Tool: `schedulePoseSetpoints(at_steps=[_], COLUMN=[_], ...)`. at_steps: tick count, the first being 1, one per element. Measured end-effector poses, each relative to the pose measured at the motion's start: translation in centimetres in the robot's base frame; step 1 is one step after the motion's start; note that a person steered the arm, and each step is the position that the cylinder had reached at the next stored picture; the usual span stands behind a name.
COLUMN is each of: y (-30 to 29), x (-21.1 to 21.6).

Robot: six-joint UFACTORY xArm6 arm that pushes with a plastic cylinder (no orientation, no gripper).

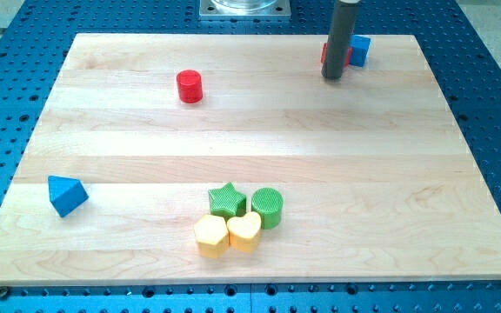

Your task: Push the red star to the bottom left of the blue cube

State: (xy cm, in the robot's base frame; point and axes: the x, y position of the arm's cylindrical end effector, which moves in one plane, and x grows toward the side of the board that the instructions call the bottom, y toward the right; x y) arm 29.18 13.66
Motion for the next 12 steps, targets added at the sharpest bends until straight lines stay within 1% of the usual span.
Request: schedulePoseSetpoints(at_steps=[12], y=[-0.55], x=[-0.05])
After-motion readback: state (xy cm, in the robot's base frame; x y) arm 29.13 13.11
